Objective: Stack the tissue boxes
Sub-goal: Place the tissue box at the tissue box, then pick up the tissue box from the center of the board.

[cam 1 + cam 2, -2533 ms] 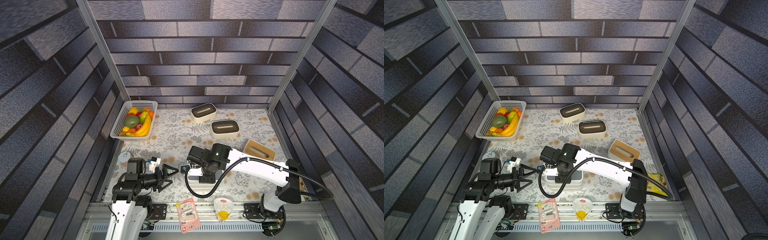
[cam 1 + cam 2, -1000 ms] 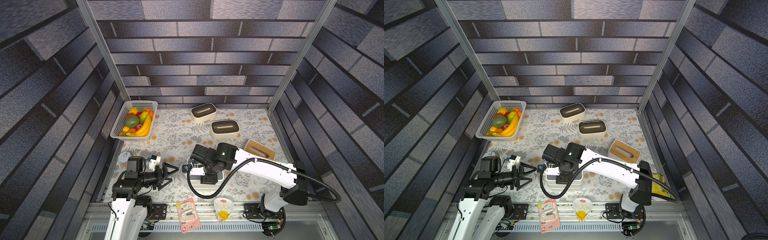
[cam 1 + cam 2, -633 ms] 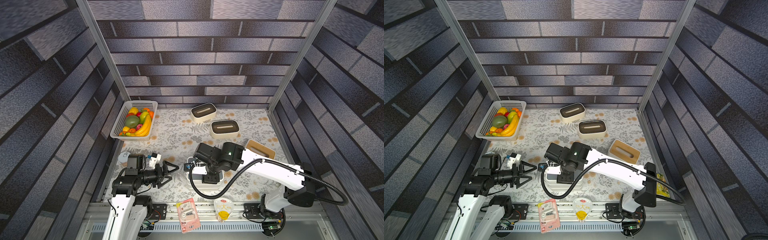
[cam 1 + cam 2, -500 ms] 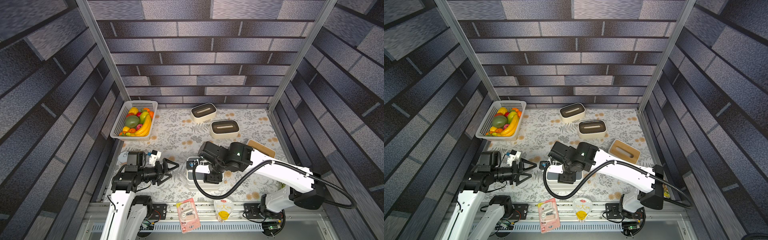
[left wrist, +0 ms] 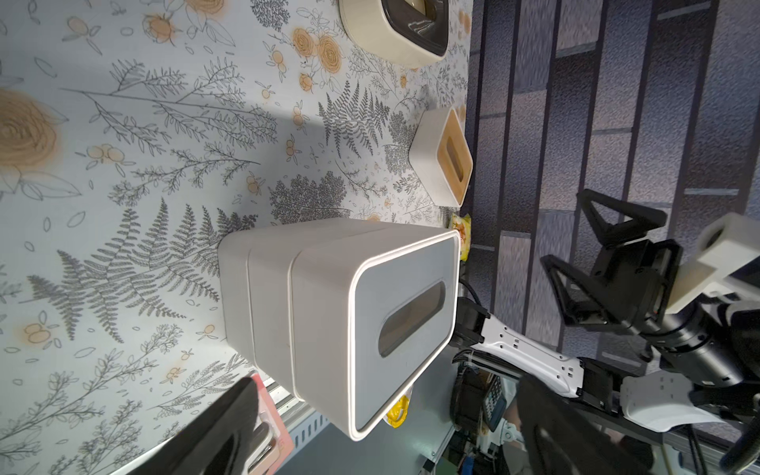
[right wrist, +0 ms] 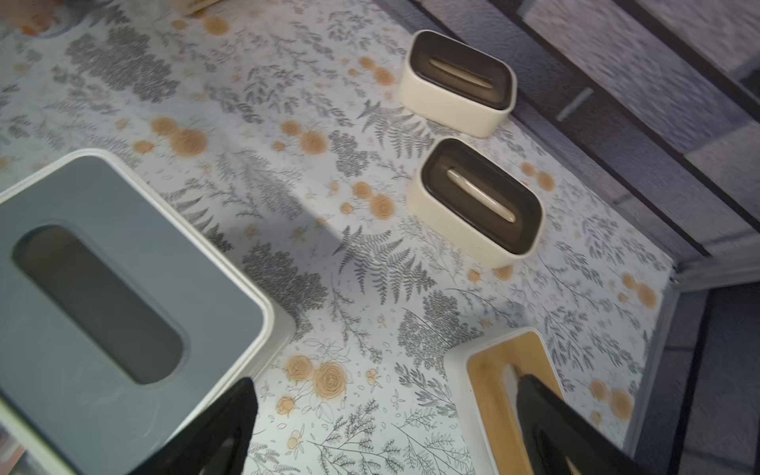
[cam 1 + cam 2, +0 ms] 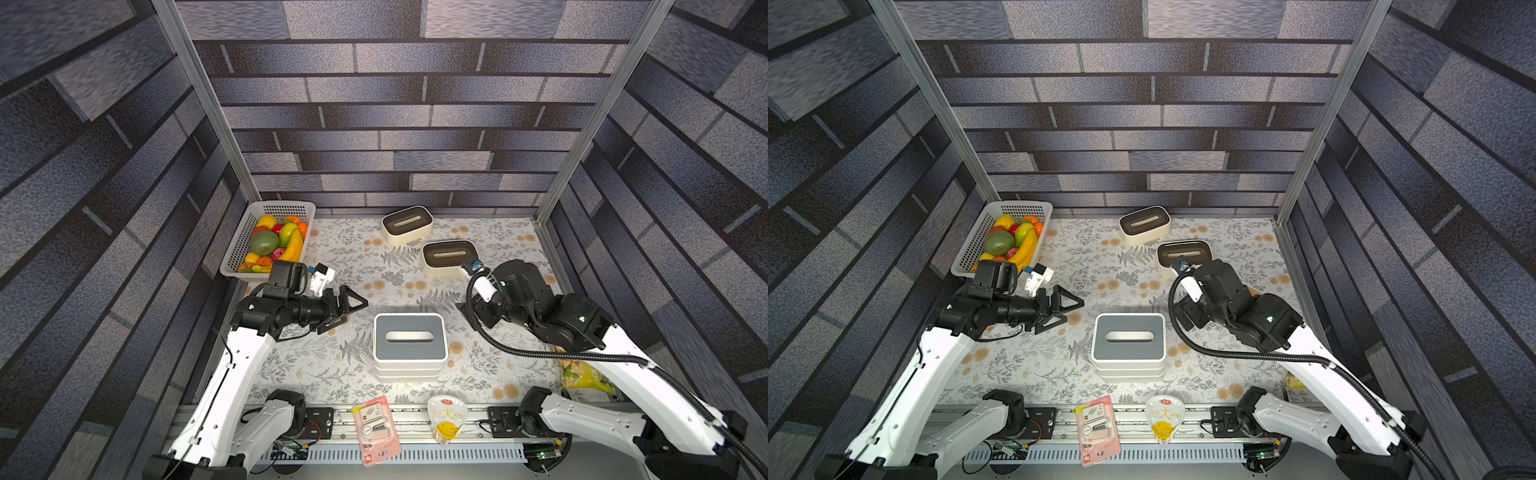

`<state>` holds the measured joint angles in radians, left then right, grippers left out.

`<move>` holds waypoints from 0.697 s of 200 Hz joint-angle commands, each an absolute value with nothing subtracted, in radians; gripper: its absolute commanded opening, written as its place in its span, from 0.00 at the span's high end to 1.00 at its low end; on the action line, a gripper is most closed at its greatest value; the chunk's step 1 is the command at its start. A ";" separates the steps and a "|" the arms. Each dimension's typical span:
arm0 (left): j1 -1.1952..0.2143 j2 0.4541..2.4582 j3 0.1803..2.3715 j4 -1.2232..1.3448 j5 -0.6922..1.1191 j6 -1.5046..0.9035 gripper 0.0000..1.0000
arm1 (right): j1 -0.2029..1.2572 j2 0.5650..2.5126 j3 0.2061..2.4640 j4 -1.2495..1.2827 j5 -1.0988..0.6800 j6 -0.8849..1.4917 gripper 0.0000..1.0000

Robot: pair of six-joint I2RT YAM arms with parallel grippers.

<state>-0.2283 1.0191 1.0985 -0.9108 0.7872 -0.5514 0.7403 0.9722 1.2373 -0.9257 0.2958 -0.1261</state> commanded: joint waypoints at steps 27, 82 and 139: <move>-0.306 1.258 1.344 -0.823 0.668 -0.474 0.00 | 0.471 1.021 1.241 -0.988 0.293 -0.123 0.00; -0.384 1.596 1.637 -0.864 0.691 -0.391 0.00 | 0.331 1.223 1.224 -1.034 0.393 -0.367 0.00; -0.410 1.665 1.531 -0.673 0.726 -0.282 0.00 | 0.195 1.352 1.143 -1.083 0.275 -0.757 0.06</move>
